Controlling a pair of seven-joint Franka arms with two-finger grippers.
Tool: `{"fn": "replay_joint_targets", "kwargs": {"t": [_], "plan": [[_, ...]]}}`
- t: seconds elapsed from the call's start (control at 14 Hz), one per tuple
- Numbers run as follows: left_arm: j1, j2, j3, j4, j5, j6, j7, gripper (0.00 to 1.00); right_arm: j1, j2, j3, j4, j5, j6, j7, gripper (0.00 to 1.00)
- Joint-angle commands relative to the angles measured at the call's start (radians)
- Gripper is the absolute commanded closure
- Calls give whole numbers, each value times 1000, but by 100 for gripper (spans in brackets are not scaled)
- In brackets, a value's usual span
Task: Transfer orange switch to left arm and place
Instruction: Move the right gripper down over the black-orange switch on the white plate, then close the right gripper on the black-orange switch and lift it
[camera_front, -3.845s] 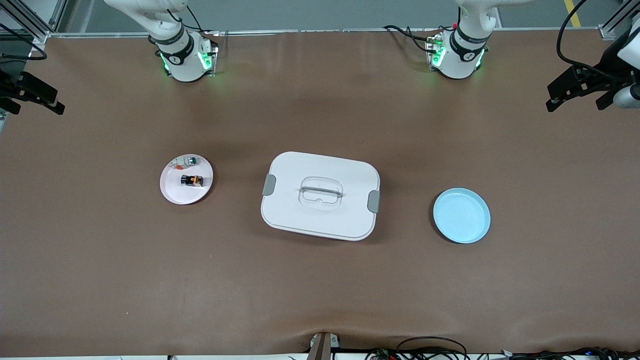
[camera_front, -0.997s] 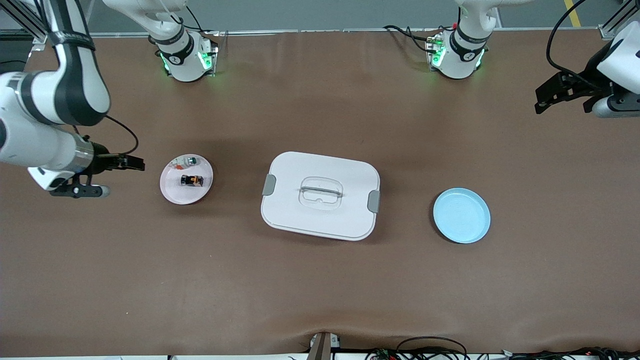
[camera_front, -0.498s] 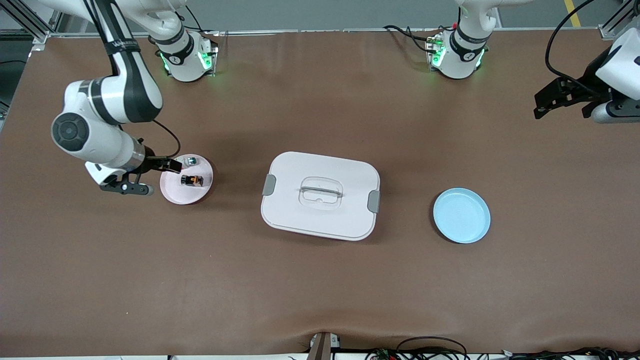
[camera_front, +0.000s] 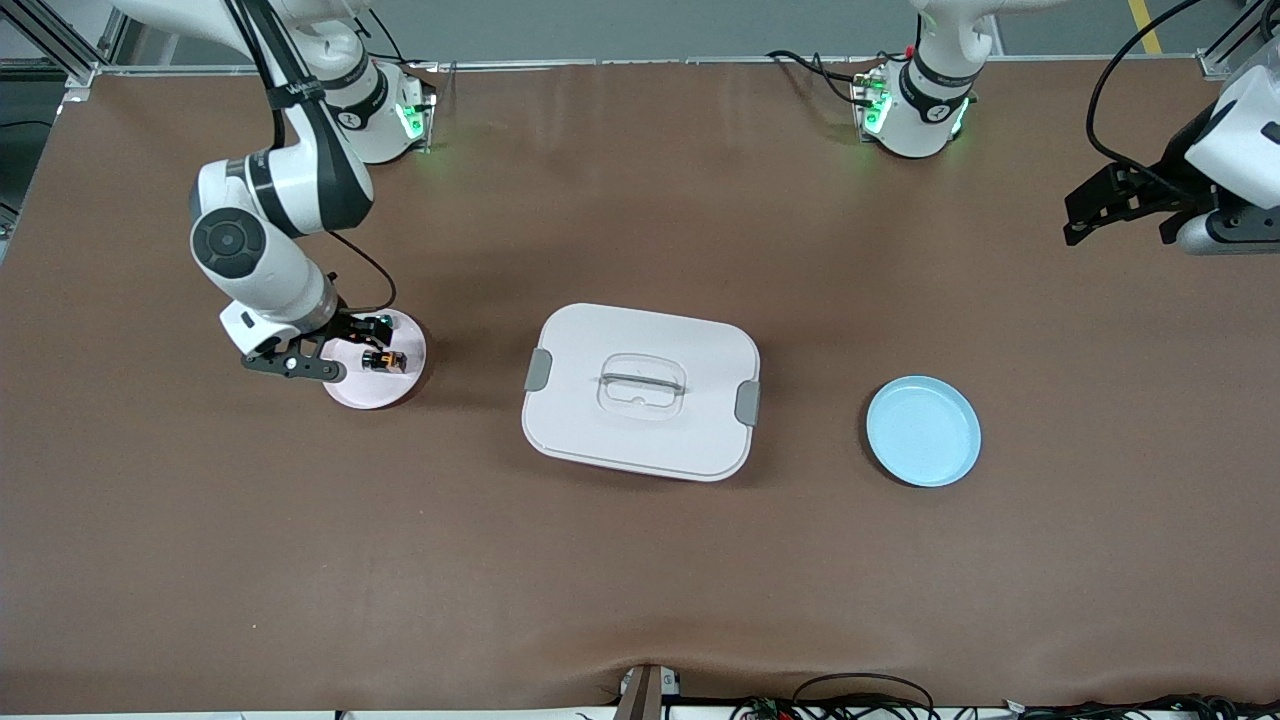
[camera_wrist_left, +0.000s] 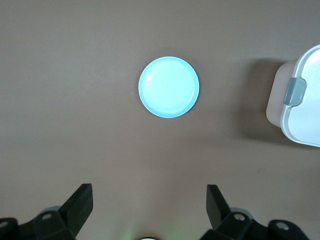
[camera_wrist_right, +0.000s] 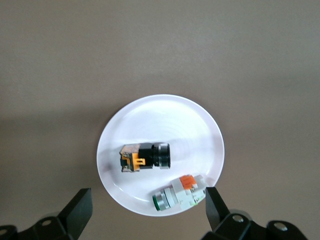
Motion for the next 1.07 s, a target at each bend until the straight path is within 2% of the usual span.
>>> {"fn": "replay_joint_targets", "kwargs": {"t": [0.0, 0.28, 0.71, 0.85, 1.0], "plan": [[0, 9, -3, 7, -6, 19, 5, 0, 3, -5, -7, -42, -32, 65, 31, 0], [2, 7, -4, 9, -8, 24, 5, 0, 3, 23, -7, -91, -34, 174, 38, 0], [2, 15, -3, 7, -5, 28, 5, 0, 5, 69, -9, -117, -55, 255, 64, 0], [2, 15, -3, 7, -5, 30, 5, 0, 5, 90, -9, -117, -92, 268, 101, 0], [0, 15, -4, 7, -6, 28, 6, 0, 5, 109, -7, -117, -177, 280, 179, 0]]}}
